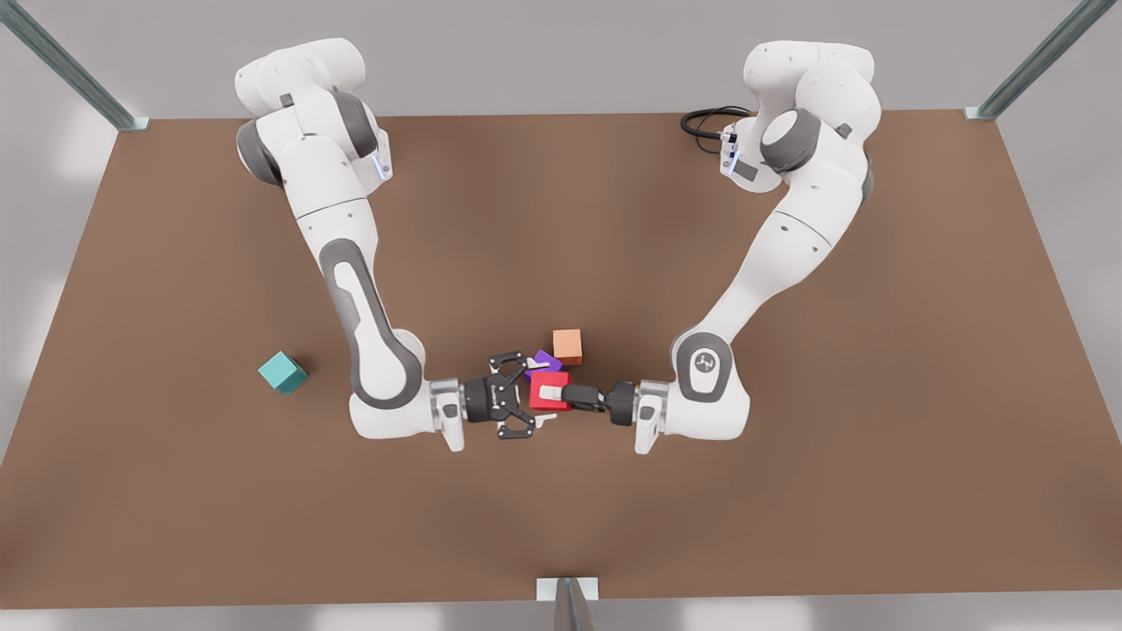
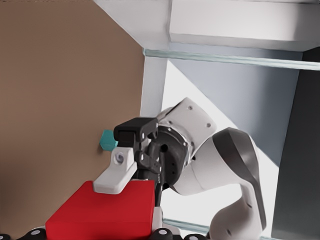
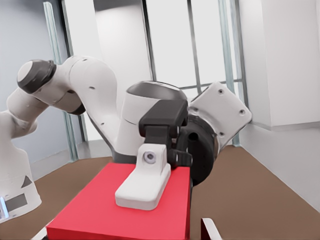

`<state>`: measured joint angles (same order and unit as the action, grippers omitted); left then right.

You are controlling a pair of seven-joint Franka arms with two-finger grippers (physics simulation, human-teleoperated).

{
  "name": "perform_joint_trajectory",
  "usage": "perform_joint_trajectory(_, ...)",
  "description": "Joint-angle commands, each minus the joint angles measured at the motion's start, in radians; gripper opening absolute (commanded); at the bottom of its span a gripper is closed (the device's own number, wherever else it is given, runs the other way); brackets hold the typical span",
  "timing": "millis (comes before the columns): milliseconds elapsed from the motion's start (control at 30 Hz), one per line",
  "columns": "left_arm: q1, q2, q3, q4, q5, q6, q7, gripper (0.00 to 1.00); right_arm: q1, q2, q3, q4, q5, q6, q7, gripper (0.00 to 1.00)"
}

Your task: Pick up red wooden cube and pass to hand red wooden cube and place in blue wooden cube

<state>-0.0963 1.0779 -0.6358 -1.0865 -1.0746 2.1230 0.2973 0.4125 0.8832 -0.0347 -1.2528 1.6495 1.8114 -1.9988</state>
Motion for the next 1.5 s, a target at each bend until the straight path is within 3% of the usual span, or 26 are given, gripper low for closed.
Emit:
perform_joint_trajectory(0, -0.005, 0.001, -0.001, 0.005, -0.007, 0.009, 0.063, 0.67, 0.002, -0.001, 0.001, 0.001, 0.001, 0.013, -0.012, 1.00)
perform_joint_trajectory(200, -0.010, 0.001, -0.001, 0.007, -0.007, 0.017, 0.059, 0.67, 0.008, -0.001, 0.001, 0.001, 0.001, 0.022, 0.002, 1.00)
perform_joint_trajectory(233, -0.011, 0.001, -0.001, 0.007, -0.007, 0.018, 0.059, 0.67, 0.008, -0.001, 0.007, 0.001, 0.001, 0.022, 0.002, 0.95)
perform_joint_trajectory(300, -0.010, 0.001, -0.001, 0.007, -0.007, 0.018, 0.057, 0.68, 0.006, -0.001, 0.007, 0.001, 0.001, 0.022, 0.002, 0.73)
perform_joint_trajectory(400, -0.011, 0.001, -0.001, 0.007, -0.007, 0.018, 0.059, 0.68, 0.006, -0.001, 0.007, 0.001, 0.001, 0.022, 0.002, 0.73)
perform_joint_trajectory(433, -0.011, 0.001, -0.001, 0.007, -0.007, 0.018, 0.060, 0.75, 0.006, -0.001, 0.007, 0.001, 0.001, 0.022, 0.002, 0.73)
perform_joint_trajectory(500, -0.010, -0.001, -0.001, 0.003, -0.008, 0.018, 0.048, 1.00, 0.006, -0.001, 0.007, 0.001, 0.001, 0.022, 0.003, 0.73)
perform_joint_trajectory(900, 0.033, -0.010, -0.001, -0.004, 0.002, -0.006, 0.046, 1.00, 0.003, -0.003, 0.007, 0.001, 0.001, 0.022, 0.005, 0.73)
perform_joint_trajectory(1033, 0.162, -0.019, -0.001, -0.032, 0.059, -0.181, 0.039, 1.00, 0.002, -0.003, 0.007, 0.001, 0.001, 0.022, 0.005, 0.73)
perform_joint_trajectory(1067, 0.193, -0.022, -0.002, -0.033, 0.096, -0.218, 0.014, 1.00, -0.001, -0.004, 0.004, 0.001, 0.000, 0.020, 0.005, 0.73)
perform_joint_trajectory(1133, 0.288, -0.045, 0.001, -0.021, 0.238, -0.386, -0.243, 1.00, -0.024, -0.032, -0.092, 0.019, -0.101, -0.041, 0.058, 0.73)
perform_joint_trajectory(1200, 0.291, -0.233, -0.009, 0.069, 1.045, -0.771, -0.550, 1.00, -0.133, -0.096, -0.094, 0.001, -0.384, -0.141, 0.212, 0.73)
perform_joint_trajectory(1267, 0.311, -0.328, -0.009, 0.076, 1.337, -0.882, -0.552, 1.00, -0.247, -0.164, -0.103, -0.008, -0.782, -0.230, 0.359, 0.73)
perform_joint_trajectory(1367, 0.374, -0.401, -0.010, 0.077, 1.372, -0.948, -0.477, 1.00, -0.273, -0.193, -0.135, 0.001, -1.108, -0.238, 0.374, 0.72)
perform_joint_trajectory(1400, 0.324, -0.548, 0.146, -0.021, 1.342, -0.899, -0.371, 1.00, -0.273, -0.207, -0.149, 0.000, -1.221, -0.233, 0.380, 0.71)
perform_joint_trajectory(1433, -0.009, -0.847, 0.612, -0.413, 1.193, -0.630, -0.198, 1.00, -0.273, -0.211, -0.162, -0.001, -1.309, -0.230, 0.396, 0.71)
perform_joint_trajectory(1467, -0.112, -0.898, 0.691, -0.461, 1.187, -0.618, -0.305, 1.00, -0.273, -0.222, -0.168, -0.011, -1.347, -0.228, 0.417, 0.71)
